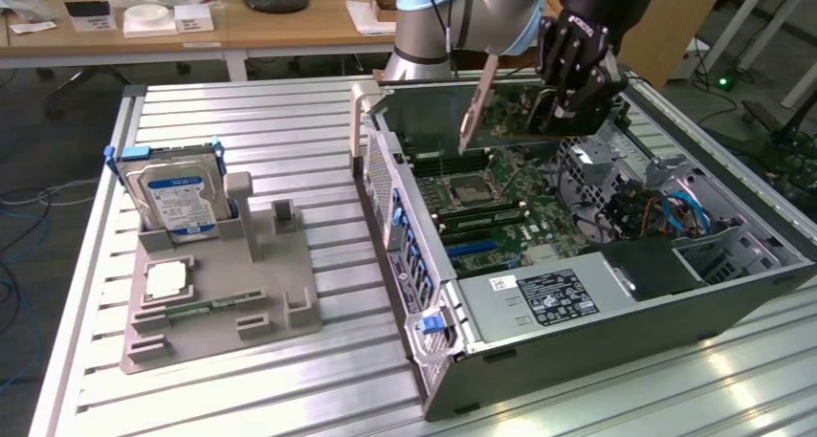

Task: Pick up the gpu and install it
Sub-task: 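Insert the gpu into the slot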

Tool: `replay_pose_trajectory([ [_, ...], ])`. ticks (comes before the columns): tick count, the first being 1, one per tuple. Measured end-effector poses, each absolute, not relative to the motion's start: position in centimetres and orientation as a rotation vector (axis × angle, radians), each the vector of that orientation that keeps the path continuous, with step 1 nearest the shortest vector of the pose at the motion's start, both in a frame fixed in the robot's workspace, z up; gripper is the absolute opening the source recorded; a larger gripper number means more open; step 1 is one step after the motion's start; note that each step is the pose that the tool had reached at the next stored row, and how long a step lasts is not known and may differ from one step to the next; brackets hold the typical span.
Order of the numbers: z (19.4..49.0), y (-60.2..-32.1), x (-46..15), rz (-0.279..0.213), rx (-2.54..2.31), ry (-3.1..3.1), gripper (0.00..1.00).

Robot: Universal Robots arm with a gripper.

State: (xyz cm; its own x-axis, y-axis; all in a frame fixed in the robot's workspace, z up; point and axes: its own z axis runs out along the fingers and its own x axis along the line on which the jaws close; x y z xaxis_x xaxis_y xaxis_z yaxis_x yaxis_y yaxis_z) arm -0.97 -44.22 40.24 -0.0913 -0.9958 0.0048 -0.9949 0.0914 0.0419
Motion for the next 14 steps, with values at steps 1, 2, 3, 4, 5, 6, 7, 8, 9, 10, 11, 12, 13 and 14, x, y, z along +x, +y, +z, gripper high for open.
replay_pose_trajectory([
  [1,40.17,-44.22,-0.98,-0.039,2.099,-2.298,0.28],
  [2,40.09,-44.23,-0.97,-0.036,2.103,-2.297,0.28],
  [3,40.02,-44.23,-0.97,-0.033,2.108,-2.295,0.28],
  [4,39.95,-44.23,-0.97,-0.030,2.113,-2.292,0.28],
  [5,39.87,-44.23,-0.97,-0.027,2.118,-2.290,0.28],
  [6,39.82,-44.23,-0.97,-0.023,2.120,-2.290,0.28],
  [7,39.80,-44.25,-0.98,-0.016,2.124,-2.292,0.28],
  [8,39.77,-44.27,-0.98,-0.007,2.129,-2.293,0.28],
  [9,39.73,-44.27,-0.98,-0.003,2.133,-2.294,0.28],
  [10,39.68,-44.26,-0.99,0.000,2.136,-2.293,0.28],
  [11,39.64,-44.27,-0.98,0.001,2.139,-2.291,0.28],
  [12,39.57,-44.27,-0.98,0.002,2.142,-2.289,0.28],
  [13,39.48,-44.27,-0.99,0.002,2.146,-2.285,0.28],
  [14,39.38,-44.27,-1.00,0.002,2.153,-2.279,0.28],
])
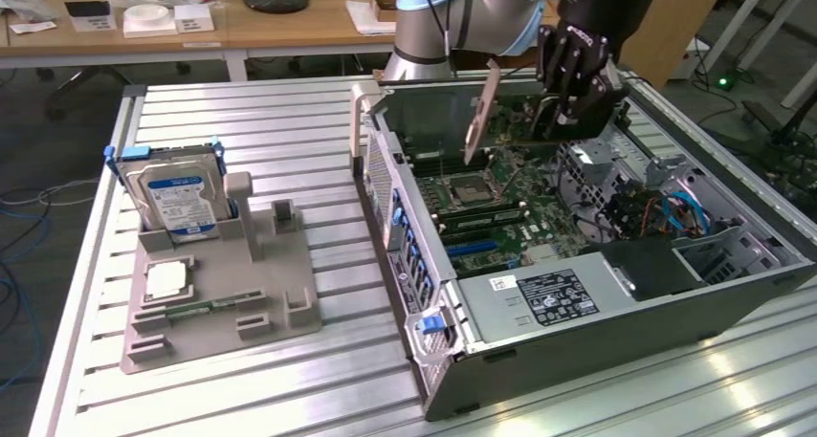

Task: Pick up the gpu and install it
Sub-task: 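Insert the gpu into the slot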

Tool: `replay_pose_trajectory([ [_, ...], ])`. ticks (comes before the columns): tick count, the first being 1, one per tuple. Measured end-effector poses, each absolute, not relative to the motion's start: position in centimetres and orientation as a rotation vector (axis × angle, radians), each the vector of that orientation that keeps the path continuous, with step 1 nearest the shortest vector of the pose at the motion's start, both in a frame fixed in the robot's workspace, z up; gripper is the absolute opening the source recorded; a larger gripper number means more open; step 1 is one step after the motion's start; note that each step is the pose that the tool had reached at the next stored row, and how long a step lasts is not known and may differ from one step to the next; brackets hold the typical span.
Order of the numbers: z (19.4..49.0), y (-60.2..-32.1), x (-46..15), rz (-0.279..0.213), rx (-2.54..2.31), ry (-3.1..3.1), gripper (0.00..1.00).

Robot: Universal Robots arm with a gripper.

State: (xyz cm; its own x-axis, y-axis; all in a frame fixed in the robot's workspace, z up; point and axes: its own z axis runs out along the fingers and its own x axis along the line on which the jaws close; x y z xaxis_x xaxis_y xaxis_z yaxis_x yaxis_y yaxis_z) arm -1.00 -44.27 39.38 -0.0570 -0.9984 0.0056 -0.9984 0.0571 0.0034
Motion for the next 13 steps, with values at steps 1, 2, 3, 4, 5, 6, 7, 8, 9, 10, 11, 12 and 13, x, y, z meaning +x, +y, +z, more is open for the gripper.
replay_pose_trajectory([
  [1,39.3,-44.3,-1.0,0.002,2.160,-2.273,0.28],
  [2,39.1,-44.3,-1.0,0.002,2.167,-2.266,0.28],
  [3,39.0,-44.3,-1.0,0.002,2.174,-2.259,0.28],
  [4,38.9,-44.3,-1.0,0.002,2.180,-2.253,0.28],
  [5,38.7,-44.3,-1.0,0.002,2.183,-2.250,0.28],
  [6,38.6,-44.3,-1.0,0.002,2.184,-2.249,0.28],
  [7,38.4,-44.3,-1.0,0.002,2.184,-2.249,0.28],
  [8,38.2,-44.3,-1.0,0.002,2.184,-2.249,0.28],
  [9,38.0,-44.3,-1.0,0.002,2.182,-2.251,0.28],
  [10,37.8,-44.3,-1.0,0.002,2.179,-2.254,0.28],
  [11,37.7,-44.3,-1.0,0.002,2.179,-2.255,0.28],
  [12,37.5,-44.3,-1.0,0.002,2.179,-2.255,0.28],
  [13,37.3,-44.3,-1.0,0.002,2.179,-2.255,0.28],
])
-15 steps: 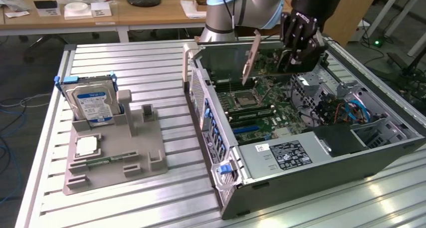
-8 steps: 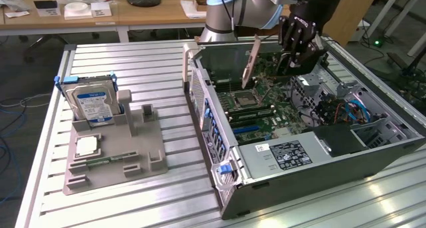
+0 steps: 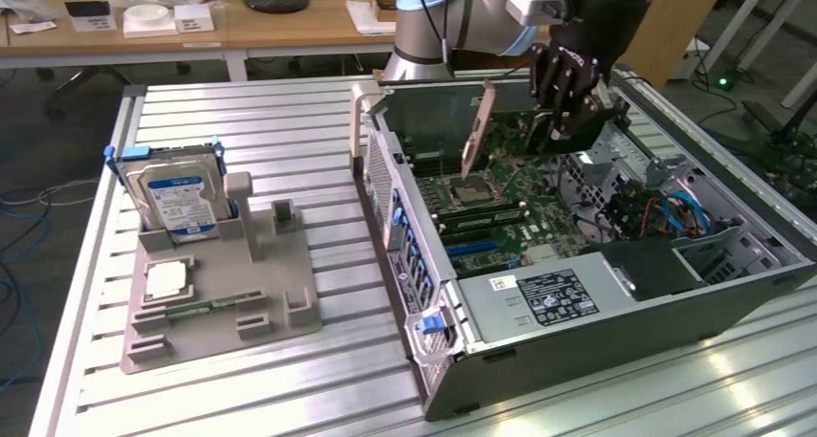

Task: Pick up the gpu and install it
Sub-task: 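Insert the gpu into the slot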

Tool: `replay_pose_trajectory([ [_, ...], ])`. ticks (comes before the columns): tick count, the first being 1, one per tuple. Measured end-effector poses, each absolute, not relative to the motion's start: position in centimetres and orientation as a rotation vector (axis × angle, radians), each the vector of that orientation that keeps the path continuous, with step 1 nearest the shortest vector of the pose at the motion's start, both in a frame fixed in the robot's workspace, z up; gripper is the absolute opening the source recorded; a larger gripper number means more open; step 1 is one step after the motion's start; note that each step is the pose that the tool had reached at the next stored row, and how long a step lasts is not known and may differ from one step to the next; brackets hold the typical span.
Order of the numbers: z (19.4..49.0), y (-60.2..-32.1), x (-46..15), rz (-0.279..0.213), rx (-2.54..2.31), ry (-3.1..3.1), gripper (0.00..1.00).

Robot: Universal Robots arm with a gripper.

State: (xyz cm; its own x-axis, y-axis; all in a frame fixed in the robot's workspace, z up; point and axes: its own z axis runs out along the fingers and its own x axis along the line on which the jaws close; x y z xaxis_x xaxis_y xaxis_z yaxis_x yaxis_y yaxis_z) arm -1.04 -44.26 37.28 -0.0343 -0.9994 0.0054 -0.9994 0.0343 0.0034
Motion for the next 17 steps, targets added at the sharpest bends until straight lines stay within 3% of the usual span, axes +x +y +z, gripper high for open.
replay_pose_trajectory([
  [17,34.7,-44.2,-1.2,0.012,2.172,-2.283,0.28],
])
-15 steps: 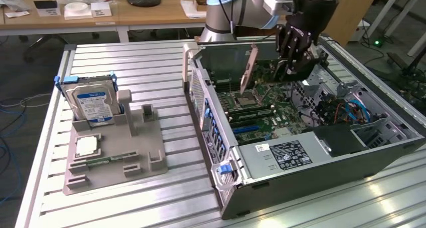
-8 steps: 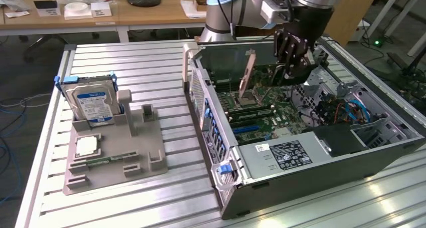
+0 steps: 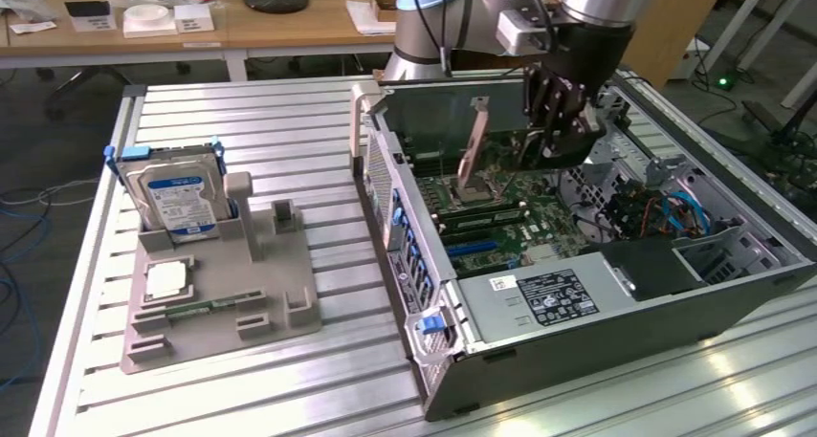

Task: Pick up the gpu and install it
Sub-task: 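Insert the gpu into the slot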

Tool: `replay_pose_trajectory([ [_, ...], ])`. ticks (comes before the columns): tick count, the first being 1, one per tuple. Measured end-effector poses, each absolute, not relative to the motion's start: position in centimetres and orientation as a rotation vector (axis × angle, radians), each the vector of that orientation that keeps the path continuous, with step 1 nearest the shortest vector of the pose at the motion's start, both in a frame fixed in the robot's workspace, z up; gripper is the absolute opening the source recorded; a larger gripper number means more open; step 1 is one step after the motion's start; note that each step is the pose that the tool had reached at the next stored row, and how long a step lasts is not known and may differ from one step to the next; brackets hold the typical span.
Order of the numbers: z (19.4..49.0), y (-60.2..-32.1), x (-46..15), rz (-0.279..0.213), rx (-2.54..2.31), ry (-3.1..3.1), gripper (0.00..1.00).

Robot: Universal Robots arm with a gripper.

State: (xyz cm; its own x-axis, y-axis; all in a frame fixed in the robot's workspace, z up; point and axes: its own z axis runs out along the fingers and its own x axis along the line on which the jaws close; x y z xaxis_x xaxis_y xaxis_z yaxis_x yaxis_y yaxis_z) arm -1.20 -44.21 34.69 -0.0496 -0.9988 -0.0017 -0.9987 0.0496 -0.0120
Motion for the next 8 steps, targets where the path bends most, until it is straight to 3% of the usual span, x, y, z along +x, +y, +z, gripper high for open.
replay_pose_trajectory([
  [8,33.52,-44.21,-2.05,-0.012,-2.156,2.272,0.28],
])
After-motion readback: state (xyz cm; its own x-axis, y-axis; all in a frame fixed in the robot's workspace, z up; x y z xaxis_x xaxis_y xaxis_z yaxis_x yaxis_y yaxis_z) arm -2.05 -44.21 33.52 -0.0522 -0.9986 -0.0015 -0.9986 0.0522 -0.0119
